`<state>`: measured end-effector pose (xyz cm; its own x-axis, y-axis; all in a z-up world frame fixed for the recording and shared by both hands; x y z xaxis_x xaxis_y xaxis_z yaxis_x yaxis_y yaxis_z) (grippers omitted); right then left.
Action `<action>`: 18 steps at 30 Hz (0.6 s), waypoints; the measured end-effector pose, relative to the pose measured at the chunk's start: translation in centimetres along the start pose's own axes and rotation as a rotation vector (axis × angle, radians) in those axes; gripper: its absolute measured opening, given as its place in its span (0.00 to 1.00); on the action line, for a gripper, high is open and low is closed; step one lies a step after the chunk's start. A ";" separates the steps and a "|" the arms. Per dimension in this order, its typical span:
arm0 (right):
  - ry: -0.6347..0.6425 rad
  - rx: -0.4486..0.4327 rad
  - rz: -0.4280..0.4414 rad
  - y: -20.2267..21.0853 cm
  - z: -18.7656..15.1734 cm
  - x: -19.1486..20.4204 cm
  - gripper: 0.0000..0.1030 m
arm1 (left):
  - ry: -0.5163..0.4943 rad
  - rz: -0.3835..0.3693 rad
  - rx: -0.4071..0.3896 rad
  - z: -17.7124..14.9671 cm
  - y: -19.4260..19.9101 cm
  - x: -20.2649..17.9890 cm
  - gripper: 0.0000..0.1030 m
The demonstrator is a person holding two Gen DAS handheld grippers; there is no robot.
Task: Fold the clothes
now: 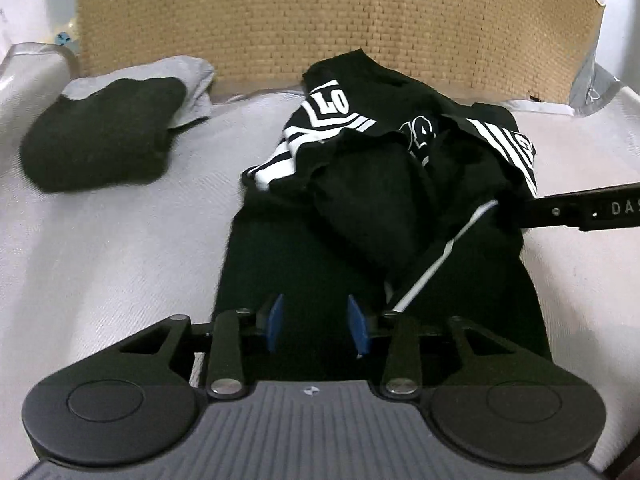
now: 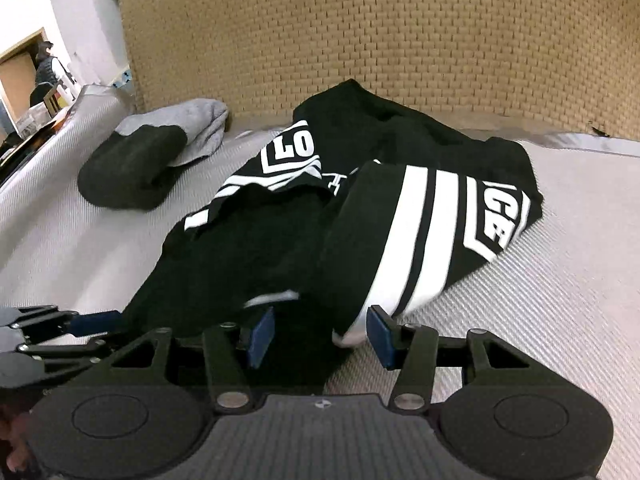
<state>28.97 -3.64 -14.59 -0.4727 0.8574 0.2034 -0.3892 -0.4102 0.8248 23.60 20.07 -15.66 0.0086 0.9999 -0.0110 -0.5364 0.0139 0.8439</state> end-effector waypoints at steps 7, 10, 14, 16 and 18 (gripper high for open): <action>0.018 -0.018 0.011 -0.4 2.3 -0.9 0.53 | -0.082 -0.002 -0.054 3.3 0.7 -2.8 0.38; 0.021 -0.029 -0.015 0.1 2.9 -1.6 0.53 | -0.092 -0.027 -0.059 4.0 1.4 -3.5 0.37; -0.021 -0.054 -0.006 0.7 3.1 -2.1 0.53 | -0.095 -0.079 -0.059 4.3 1.9 -4.3 0.40; -0.034 -0.062 -0.005 0.7 3.0 -2.2 0.53 | -0.122 -0.087 -0.056 4.3 1.8 -5.0 0.43; -0.040 -0.065 -0.011 0.6 3.1 -2.4 0.53 | -0.153 -0.089 -0.052 4.2 1.6 -5.7 0.43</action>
Point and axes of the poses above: each gripper's, at about its wrist camera, not at the fingertips, and y roughly against the way its jaws point, x to its left, z to its top, the point moved 5 cm from there along -y, roughly the way its jaws point, and after that the axes turned 10 degrees about x, right-handed, at the moved point
